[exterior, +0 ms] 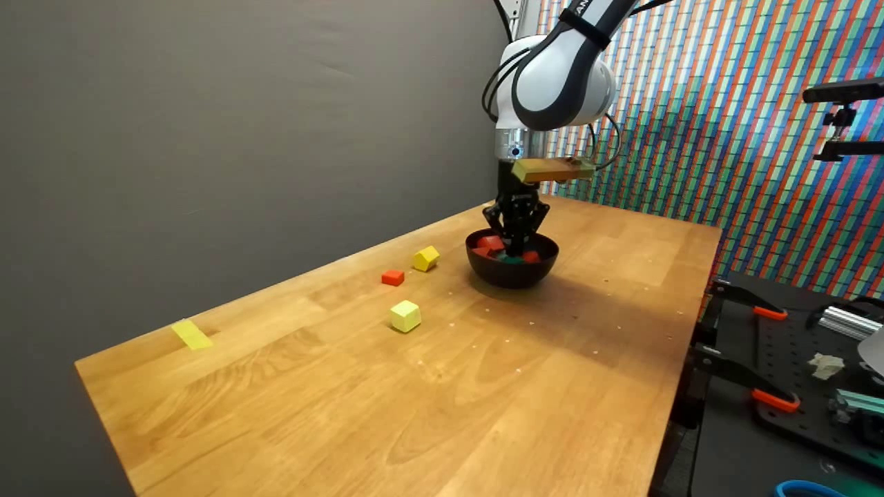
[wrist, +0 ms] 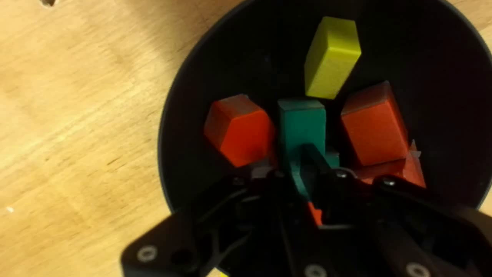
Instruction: Remove the cubes from the bowl
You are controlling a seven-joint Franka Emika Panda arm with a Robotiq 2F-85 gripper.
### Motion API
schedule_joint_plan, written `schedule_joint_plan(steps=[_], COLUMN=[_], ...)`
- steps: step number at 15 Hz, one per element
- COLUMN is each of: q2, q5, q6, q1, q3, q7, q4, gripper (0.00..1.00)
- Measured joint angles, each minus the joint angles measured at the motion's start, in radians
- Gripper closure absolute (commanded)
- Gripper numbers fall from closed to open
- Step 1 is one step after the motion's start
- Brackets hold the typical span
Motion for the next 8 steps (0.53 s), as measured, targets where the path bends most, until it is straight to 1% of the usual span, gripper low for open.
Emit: schedule_joint_plan(steps=[2, 3, 6, 7, 8], q2=[0.001, 0.002, 0.006, 0.008, 0.009], q5=[-0.006, -0.008, -0.008, -0.008, -0.008], q6=[0.000, 0.000, 0.002, 0.005, 0.008], q1=[0.003, 0.004, 0.005, 0.005, 0.005], q3=[0.000, 0.000, 0.000, 0.000, 0.001], q7=[-0.001, -0.003, -0.012, -0.015, -0.019], q4=[0.002, 0.002, 0.002, 0.002, 0.002], gripper=[0.50, 0.45, 0.43, 0.49, 0.52])
